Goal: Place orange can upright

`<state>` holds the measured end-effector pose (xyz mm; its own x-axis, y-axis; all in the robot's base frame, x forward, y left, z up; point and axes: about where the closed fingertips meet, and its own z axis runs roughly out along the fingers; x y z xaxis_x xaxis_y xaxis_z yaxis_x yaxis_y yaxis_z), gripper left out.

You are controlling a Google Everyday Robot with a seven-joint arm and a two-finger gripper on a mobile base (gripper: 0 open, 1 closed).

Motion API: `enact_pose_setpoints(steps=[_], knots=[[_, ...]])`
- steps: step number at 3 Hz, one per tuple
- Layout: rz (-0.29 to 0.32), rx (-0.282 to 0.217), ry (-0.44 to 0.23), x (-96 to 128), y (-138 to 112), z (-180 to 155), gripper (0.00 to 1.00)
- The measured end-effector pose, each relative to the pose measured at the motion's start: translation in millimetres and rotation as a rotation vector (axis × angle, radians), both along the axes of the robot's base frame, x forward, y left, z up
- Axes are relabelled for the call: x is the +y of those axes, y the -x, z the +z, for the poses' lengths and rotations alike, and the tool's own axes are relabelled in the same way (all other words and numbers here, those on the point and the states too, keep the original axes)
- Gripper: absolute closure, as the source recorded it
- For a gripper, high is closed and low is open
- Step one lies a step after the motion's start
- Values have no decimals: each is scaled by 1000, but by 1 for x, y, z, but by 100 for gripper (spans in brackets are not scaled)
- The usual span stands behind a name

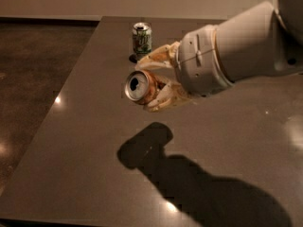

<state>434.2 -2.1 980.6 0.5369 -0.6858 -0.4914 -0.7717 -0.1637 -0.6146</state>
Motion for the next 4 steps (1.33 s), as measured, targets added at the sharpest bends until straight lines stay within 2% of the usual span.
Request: enact_pose_setpoints(steps=[1,2,3,4], knots=[[-96,48,-92,-6,-6,-8,100],[-189,122,-179,-13,-13,-23,100],[-222,162,-216,-14,-16,-29,100],[-238,172,-261,-14,-18,-32,100]])
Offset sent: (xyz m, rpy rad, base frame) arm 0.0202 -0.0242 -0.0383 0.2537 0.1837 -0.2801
